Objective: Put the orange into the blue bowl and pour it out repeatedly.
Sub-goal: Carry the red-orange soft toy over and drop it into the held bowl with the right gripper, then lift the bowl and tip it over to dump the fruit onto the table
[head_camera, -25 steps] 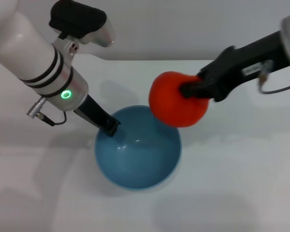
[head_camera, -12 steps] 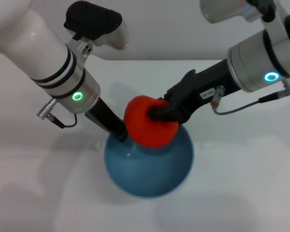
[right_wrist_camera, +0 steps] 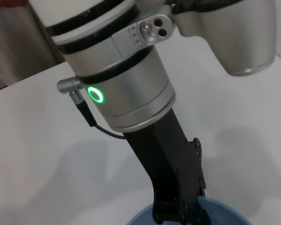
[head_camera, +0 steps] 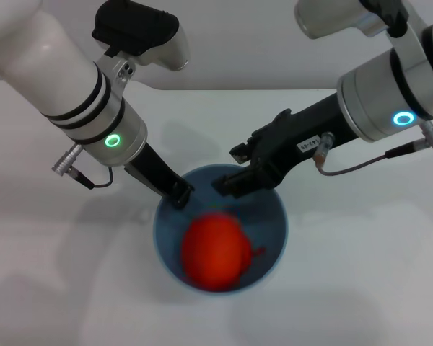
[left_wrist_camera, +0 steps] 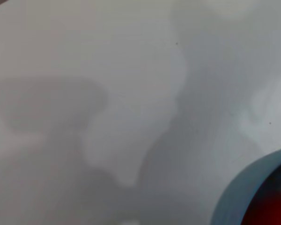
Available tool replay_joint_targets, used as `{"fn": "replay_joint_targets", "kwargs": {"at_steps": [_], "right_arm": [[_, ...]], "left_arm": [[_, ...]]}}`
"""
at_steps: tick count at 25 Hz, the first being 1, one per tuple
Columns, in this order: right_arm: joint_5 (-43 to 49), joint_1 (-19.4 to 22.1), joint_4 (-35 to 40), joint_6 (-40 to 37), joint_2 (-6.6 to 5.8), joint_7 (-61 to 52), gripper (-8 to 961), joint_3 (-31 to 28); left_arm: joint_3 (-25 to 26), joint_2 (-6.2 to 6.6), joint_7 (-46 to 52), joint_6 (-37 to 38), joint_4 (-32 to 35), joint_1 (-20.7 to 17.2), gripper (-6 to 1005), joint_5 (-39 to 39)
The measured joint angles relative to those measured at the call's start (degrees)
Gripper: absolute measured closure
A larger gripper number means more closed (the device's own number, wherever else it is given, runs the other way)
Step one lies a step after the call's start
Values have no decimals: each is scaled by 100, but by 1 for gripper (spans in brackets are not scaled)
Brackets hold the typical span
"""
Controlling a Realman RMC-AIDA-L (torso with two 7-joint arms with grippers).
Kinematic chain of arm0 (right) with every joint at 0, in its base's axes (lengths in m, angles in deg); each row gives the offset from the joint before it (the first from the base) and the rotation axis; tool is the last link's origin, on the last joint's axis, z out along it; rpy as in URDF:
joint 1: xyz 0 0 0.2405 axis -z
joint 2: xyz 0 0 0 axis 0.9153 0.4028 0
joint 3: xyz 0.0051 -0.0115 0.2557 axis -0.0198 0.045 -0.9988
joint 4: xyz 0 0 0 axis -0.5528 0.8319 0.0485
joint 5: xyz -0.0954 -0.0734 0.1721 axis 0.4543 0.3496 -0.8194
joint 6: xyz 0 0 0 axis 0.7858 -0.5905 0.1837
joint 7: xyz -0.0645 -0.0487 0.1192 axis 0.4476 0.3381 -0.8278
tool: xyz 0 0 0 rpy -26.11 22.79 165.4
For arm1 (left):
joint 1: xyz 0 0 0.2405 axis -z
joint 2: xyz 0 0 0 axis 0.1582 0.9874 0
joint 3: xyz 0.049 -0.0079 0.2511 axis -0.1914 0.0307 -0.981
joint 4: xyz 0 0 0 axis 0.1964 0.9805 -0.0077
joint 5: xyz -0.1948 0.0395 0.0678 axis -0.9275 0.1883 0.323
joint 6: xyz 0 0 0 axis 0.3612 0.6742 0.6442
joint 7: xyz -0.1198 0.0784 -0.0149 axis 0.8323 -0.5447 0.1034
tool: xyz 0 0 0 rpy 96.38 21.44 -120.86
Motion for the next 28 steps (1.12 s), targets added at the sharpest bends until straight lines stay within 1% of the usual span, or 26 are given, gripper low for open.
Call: {"fn": "replay_joint_targets", "kwargs": {"at_steps": [1, 4, 5, 6, 7, 8, 10, 12, 15, 16, 17, 18, 19, 20, 23, 24, 25, 28], "right_arm": [[-1, 41, 53, -1, 0, -6, 475, -69], [-8, 103, 193, -4, 3, -7, 417, -156], [-10, 171, 355, -14, 5, -9, 398, -262], [-10, 293, 618, -48, 7, -30, 379, -489], [-10, 376, 769, -93, 9, -49, 379, -656], [-10, 376, 769, -93, 9, -49, 379, -656], [-9, 583, 1032, -234, 4, -84, 379, -1130], [-13, 777, 1140, -407, 5, -82, 378, -1593], [-13, 1134, 1058, -527, 3, -42, 378, -2311], [-14, 1232, 957, -538, 1, -19, 378, -2517], [-14, 1336, 834, -550, -4, 4, 378, -2735], [-17, 1524, 606, -633, -12, 36, 378, -3133], [-18, 1598, 522, -673, -14, 46, 377, -3272], [-18, 1598, 522, -673, -14, 46, 377, -3272], [-17, 1818, 321, -832, -12, 56, 377, -3648], [10, 1903, 219, -933, -14, 60, 377, -3855], [10, 1903, 219, -933, -14, 60, 377, -3855], [121, 1980, 115, -1123, -20, 62, 378, -4187]], "left_arm": [[1, 3, -7, 1, -3, 0, 999, 0], [2, 3, -12, -23, -7, 3, 999, -1], [3, 3, -15, -41, -8, 6, 999, 1], [3, 2, -17, -57, -8, 6, 999, 0], [3, 0, -19, -88, -7, 7, 999, 1], [3, -3, -21, -150, 5, 4, 999, 0], [2, -5, -25, -314, 54, -36, 999, 2], [-31, -11, -43, -570, 152, -109, 999, 1], [-233, -16, -71, -1231, 383, -294, 999, -65], [-386, -12, -75, -1695, 490, -420, 999, -155], [-453, -9, -75, -1903, 525, -477, 999, -193], [-600, -8, -76, -2373, 576, -574, 999, -252], [-743, -8, -76, -2707, 604, -640, 999, -265], [-743, -8, -76, -2707, 604, -640, 999, -265], [-1230, -5, -77, -3658, 643, -852, 999, -256], [-1369, -5, -77, -3963, 644, -913, 999, -243], [-1501, -4, -77, -4273, 643, -981, 999, -228], [-1796, 4, -107, -5145, 630, -1183, 1000, -194]]}}
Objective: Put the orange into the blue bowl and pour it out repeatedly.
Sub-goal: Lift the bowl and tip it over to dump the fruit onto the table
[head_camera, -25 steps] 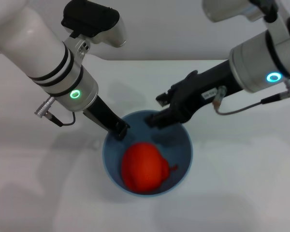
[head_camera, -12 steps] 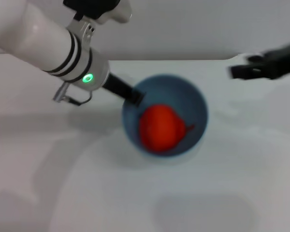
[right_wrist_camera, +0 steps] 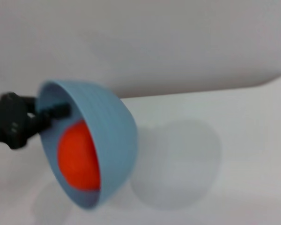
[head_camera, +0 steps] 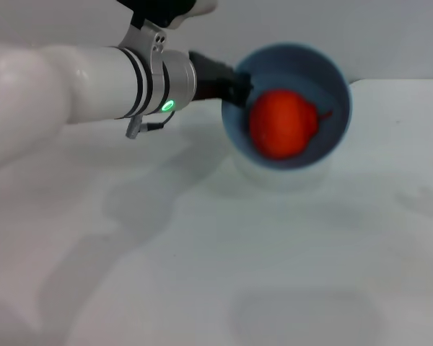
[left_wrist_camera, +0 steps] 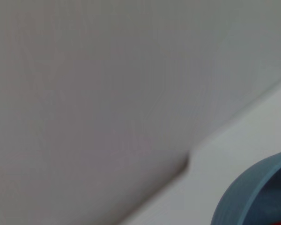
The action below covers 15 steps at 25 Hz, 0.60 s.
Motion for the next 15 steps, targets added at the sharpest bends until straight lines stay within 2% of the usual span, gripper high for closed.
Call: {"fn": "replay_joint_targets", "kwargs": {"at_steps": [3, 6, 7, 8, 15], "right_arm": [[238, 35, -23, -133, -4, 2, 379, -258], [343, 48, -23, -249, -6, 13, 379, -447], [346, 52, -23, -316, -7, 39, 379, -549], [346, 53, -23, -342, -9, 48, 379, -589], [341, 57, -2, -427, -17, 54, 378, -659]], "left_arm": [[-407, 4, -242, -1043, -9, -322, 1000, 155], [-1029, -7, -641, -2430, -30, -814, 1000, 357], [-1452, -24, -993, -3391, -239, -1027, 1000, 431], [-1452, -24, -993, -3391, -239, -1027, 1000, 431], [-2692, -67, -2315, -6129, -1418, -1092, 1000, 298]]}}
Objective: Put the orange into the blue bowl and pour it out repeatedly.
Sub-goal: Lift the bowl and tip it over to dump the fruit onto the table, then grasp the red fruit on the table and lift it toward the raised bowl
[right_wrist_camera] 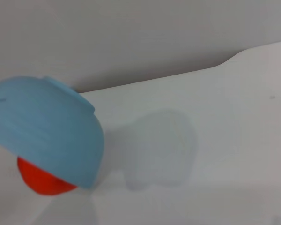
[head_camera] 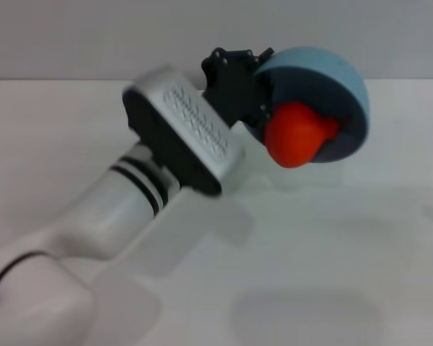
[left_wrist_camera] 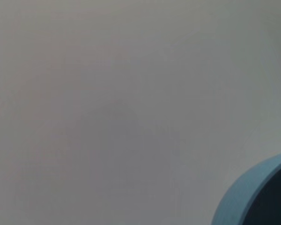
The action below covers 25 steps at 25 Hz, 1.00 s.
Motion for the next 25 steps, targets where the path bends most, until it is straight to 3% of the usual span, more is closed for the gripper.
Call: {"fn": "replay_joint_targets", "kwargs": {"at_steps": [5, 11, 15, 17, 21, 24, 25], "right_arm": [[-13, 3, -17, -42, 3, 5, 378, 31], [-18, 3, -18, -111, 22, 42, 378, 36], [-24, 1, -18, -206, 28, 91, 378, 91], [-37, -17, -17, -286, 28, 156, 378, 226], [-90, -126, 6, -365, 29, 231, 378, 718], [-90, -204, 21, -365, 26, 228, 377, 890], [-90, -253, 25, -369, 23, 219, 377, 990]], "left_arm": [[-775, -6, -1337, -1217, -361, 151, 1000, -890], [-1220, -7, -2629, -1771, -573, 484, 999, -2134], [-1176, -5, -2708, -1823, -536, 560, 999, -2573], [-1013, -4, -2704, -1689, -358, 580, 999, -3170], [171, 55, -2976, -346, 441, 501, 999, -4996], [1637, 89, -3077, 1652, 811, 307, 998, -5887], [2418, 101, -2895, 2752, 844, 248, 998, -6000]]}}
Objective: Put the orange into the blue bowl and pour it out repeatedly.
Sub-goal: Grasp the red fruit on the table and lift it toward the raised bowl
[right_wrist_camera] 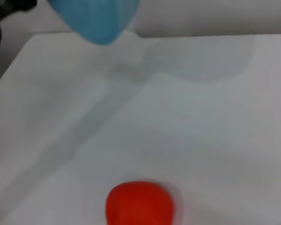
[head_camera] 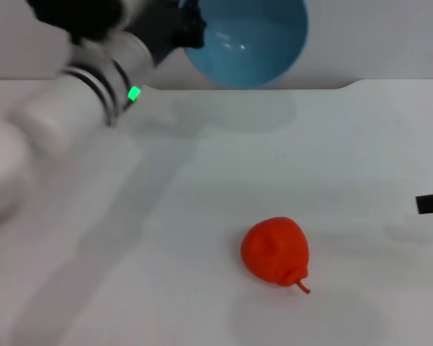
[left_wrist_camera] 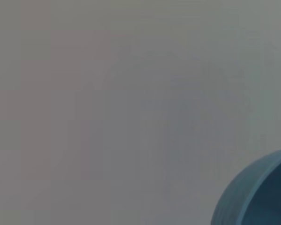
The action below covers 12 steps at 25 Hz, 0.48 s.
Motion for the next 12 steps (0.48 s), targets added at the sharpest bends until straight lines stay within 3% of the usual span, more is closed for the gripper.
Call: {"fn": "replay_joint_targets", "kwargs": {"at_steps": [1, 2, 4, 5, 6, 10, 12], "right_arm": [[0, -38, 2, -7, -1, -10, 377, 95], [0, -68, 8, -10, -3, -17, 377, 172], [0, -135, 21, -17, -7, -25, 377, 327], [0, -177, 34, -20, -10, -27, 377, 421], [0, -217, 38, -21, -12, -31, 377, 495], [25, -350, 34, -25, -17, -37, 377, 755], [61, -425, 8, -27, -24, -38, 378, 911]], "left_arm": [[498, 30, 309, 783, -34, -11, 998, 50], [498, 30, 309, 783, -34, -11, 998, 50], [1266, 104, 1142, 2006, -149, 55, 998, 459], [1993, 177, 2238, 3098, -203, 209, 998, 1357], [1993, 177, 2238, 3098, -203, 209, 998, 1357], [3118, 130, 3469, 4656, 78, 402, 999, 3256], [3372, 115, 3618, 4961, 178, 439, 999, 3543]]}}
